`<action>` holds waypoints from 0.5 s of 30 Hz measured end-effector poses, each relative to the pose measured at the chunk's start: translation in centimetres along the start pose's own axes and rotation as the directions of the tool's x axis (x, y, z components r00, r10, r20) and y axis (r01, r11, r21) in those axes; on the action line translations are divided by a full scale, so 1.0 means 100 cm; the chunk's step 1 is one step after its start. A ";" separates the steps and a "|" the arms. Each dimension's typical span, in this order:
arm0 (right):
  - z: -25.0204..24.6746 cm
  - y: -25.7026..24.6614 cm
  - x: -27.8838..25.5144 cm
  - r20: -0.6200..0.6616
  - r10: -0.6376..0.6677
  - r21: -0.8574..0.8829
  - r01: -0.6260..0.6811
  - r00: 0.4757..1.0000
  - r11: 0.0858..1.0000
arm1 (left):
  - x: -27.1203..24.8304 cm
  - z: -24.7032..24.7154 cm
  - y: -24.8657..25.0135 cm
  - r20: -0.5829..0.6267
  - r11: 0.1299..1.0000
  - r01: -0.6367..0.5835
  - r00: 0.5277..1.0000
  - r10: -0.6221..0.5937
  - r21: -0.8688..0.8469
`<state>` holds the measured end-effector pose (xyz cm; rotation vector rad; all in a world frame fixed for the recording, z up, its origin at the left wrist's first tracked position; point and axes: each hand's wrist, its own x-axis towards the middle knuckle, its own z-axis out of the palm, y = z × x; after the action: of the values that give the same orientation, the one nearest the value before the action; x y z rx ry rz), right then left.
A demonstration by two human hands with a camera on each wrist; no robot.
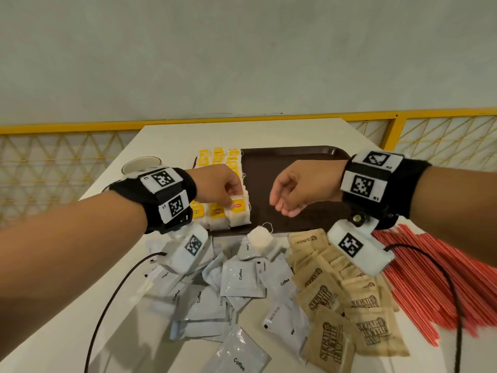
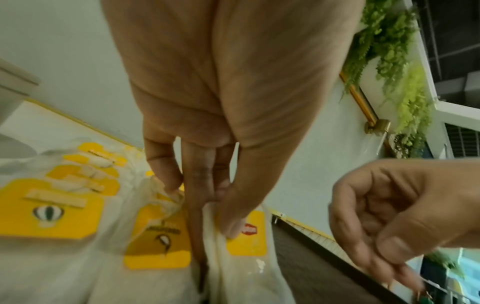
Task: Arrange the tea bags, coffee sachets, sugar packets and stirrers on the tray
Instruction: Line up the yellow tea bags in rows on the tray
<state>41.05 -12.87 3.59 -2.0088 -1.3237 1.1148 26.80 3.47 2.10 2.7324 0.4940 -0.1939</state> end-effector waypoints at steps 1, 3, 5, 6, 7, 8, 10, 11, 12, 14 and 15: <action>0.000 -0.001 0.001 0.004 -0.019 -0.093 0.019 1.000 0.995 | 0.002 0.001 0.000 0.004 1.000 -0.008 1.000 0.008 0.020; 0.001 -0.001 -0.001 0.069 -0.034 -0.206 0.048 0.997 0.977 | 0.003 0.002 0.000 0.028 0.999 -0.020 0.999 0.019 0.030; 0.004 0.000 -0.003 0.131 -0.036 -0.231 0.066 0.991 0.971 | 0.003 0.001 0.002 0.069 1.000 -0.020 0.997 0.018 0.017; 0.008 0.000 -0.002 0.141 -0.041 -0.237 0.074 0.989 0.969 | 0.003 0.000 0.003 0.090 1.000 -0.014 0.996 0.013 0.014; 0.013 0.000 0.000 0.140 -0.045 -0.246 0.079 0.989 0.966 | 0.004 0.000 0.004 0.105 1.000 -0.007 0.994 0.005 0.020; 0.019 0.001 0.003 0.130 -0.048 -0.253 0.080 0.990 0.964 | 0.005 0.000 0.006 0.109 0.999 0.000 0.994 -0.004 0.037; 0.030 0.002 0.011 0.100 -0.045 -0.271 0.071 0.994 0.960 | 0.007 0.001 0.007 0.079 0.995 0.008 0.997 -0.015 0.095; 0.034 0.001 0.015 0.084 -0.050 -0.285 0.072 0.995 0.956 | 0.009 0.002 0.007 0.055 0.992 0.009 0.998 -0.017 0.127; 0.037 0.001 0.017 0.069 -0.062 -0.304 0.080 0.996 0.949 | 0.009 0.003 0.007 0.034 0.989 0.012 0.999 -0.017 0.146; 0.041 0.000 0.019 0.040 -0.095 -0.331 0.103 0.995 0.938 | 0.010 0.003 0.005 0.013 0.992 0.029 0.999 -0.031 0.119; 0.041 -0.001 0.019 0.030 -0.106 -0.334 0.110 0.994 0.936 | 0.009 0.002 0.003 0.012 0.996 0.041 0.999 -0.042 0.074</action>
<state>37.95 -11.27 0.68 -2.1330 -1.7042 0.8986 27.74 3.44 1.79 2.7922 0.5504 -0.2455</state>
